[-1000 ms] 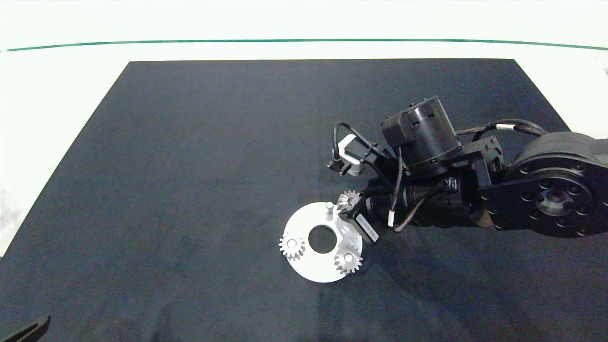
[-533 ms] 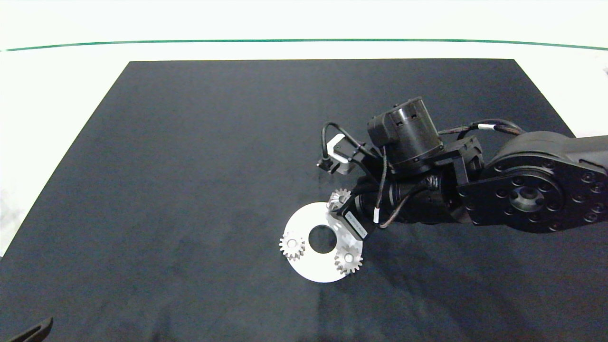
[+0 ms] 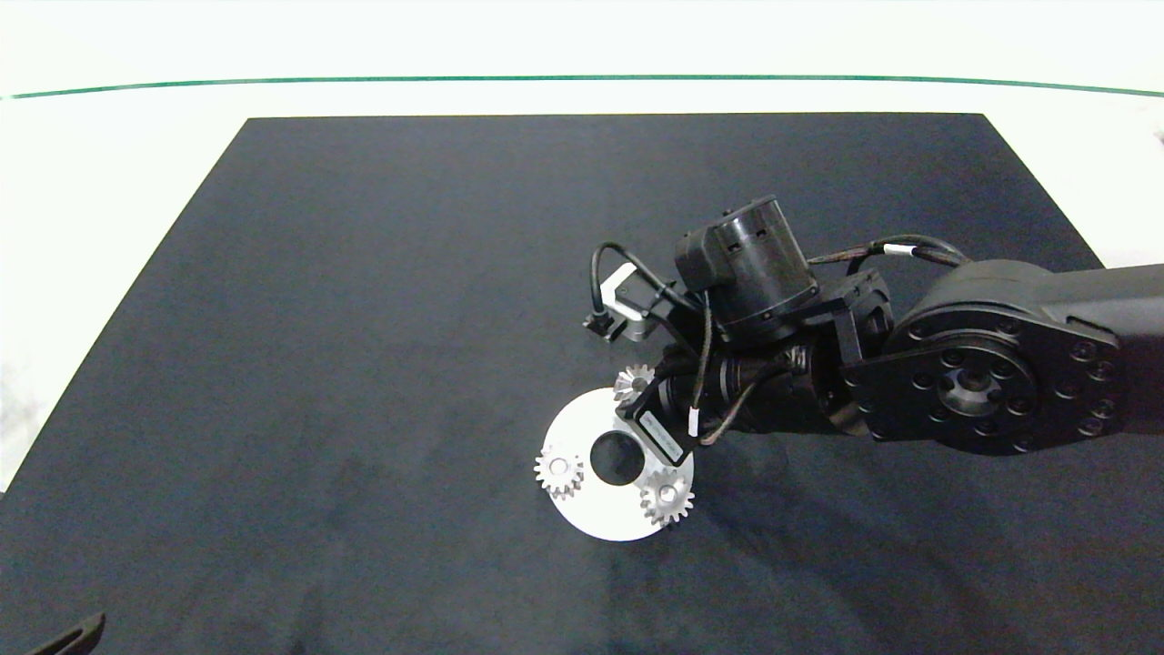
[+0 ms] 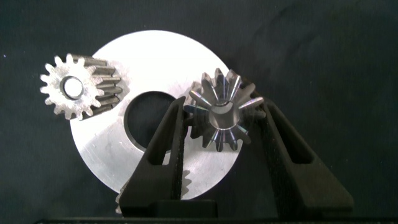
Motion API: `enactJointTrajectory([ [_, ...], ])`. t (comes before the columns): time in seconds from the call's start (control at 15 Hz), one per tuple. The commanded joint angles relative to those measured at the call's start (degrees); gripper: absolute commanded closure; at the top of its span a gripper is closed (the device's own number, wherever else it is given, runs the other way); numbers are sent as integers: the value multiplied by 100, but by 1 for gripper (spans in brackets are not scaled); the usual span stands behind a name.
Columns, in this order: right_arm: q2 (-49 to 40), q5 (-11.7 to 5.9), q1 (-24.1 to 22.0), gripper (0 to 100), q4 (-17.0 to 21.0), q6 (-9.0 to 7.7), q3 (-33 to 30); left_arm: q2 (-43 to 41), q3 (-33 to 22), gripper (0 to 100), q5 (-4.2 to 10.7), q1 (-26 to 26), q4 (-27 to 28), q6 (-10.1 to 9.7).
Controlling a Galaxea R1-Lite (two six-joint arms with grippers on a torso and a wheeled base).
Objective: Install three planetary gears onto the carrier pins
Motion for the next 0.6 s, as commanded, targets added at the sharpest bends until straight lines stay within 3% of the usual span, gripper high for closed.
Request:
enactJointTrajectory([
  [0.07, 18, -21, -7, 78, 39, -13, 55, 6, 1, 0, 16, -1, 15, 6],
  [0.6, 133, -118, -16, 78, 21, -4, -235, -73, 80, 0, 16, -1, 15, 6],
])
